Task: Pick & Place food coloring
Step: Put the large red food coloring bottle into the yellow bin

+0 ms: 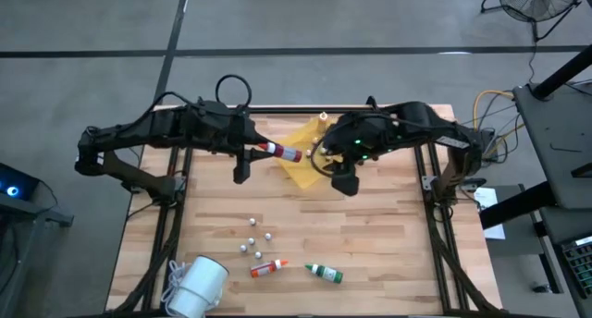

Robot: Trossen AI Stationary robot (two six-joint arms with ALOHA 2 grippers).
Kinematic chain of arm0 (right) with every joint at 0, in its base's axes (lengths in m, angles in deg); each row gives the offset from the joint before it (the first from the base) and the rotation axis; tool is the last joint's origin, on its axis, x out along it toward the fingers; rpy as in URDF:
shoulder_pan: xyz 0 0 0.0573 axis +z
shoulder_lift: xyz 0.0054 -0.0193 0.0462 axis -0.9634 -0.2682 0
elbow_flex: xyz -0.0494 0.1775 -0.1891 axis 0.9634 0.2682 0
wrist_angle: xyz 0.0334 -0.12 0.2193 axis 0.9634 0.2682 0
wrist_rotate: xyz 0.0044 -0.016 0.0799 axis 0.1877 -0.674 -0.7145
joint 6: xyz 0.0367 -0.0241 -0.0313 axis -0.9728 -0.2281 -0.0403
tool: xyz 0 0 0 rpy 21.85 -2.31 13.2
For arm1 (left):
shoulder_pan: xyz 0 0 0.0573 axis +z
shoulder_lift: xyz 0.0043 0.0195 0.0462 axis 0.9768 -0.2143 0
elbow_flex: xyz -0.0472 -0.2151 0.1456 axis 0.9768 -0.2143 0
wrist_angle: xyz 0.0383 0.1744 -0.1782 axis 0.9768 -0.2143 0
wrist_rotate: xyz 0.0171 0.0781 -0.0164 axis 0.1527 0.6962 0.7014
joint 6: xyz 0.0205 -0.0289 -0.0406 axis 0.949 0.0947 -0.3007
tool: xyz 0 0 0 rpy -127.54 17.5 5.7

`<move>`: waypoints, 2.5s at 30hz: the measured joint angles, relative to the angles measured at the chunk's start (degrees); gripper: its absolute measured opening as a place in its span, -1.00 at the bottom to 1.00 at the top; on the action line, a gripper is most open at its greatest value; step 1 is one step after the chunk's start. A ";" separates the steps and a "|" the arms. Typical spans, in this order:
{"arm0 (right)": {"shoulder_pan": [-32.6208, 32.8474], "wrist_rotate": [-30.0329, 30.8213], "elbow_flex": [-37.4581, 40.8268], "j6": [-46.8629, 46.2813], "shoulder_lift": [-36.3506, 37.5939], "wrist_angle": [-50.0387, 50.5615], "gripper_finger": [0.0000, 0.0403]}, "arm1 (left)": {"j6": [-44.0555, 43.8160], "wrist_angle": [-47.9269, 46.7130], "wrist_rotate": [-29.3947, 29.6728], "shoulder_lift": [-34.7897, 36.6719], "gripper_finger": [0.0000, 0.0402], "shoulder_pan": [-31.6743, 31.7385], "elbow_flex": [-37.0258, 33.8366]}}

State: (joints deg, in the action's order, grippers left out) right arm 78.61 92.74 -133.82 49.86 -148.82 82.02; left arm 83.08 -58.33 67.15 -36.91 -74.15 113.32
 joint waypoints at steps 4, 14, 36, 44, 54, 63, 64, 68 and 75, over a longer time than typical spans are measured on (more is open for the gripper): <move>0.04 0.24 0.00 -0.81 2.76 3.04 -0.12 | -0.09 -0.44 -0.02 -0.43 -0.51 1.38 0.00; 0.04 8.60 0.00 -3.57 11.10 5.65 -0.15 | -2.13 -3.75 -4.08 -3.88 -0.51 6.35 0.00; 0.04 10.67 0.04 -2.72 13.97 5.75 -0.16 | 1.57 -21.49 -7.62 -26.36 -0.51 13.22 21.06; 0.04 10.67 0.04 -1.60 14.21 5.74 -0.18 | 2.28 -28.68 -5.61 -34.90 -0.51 14.54 29.25; 0.04 10.64 0.04 -1.18 14.10 5.74 -0.25 | 0.26 -30.70 1.04 -40.88 -0.51 14.96 28.79; 0.05 10.60 0.04 -1.23 14.08 5.74 -0.32 | -0.35 -31.64 3.67 -44.94 -0.51 15.12 27.56; 0.07 10.60 0.04 -1.23 14.08 5.74 -0.33 | -0.37 -31.79 3.99 -45.20 -0.51 15.20 27.18; 0.07 10.60 0.04 -1.23 14.08 5.74 -0.35 | -1.29 -31.89 4.53 -45.28 -0.51 15.58 24.83; 0.07 10.58 0.04 -0.99 14.08 5.74 -0.36 | -1.68 -29.72 5.37 -45.12 -0.51 15.90 20.01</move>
State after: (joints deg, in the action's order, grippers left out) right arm 78.67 103.32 -133.78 48.88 -134.74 87.77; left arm 81.40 -88.04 72.51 -82.03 -58.25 133.33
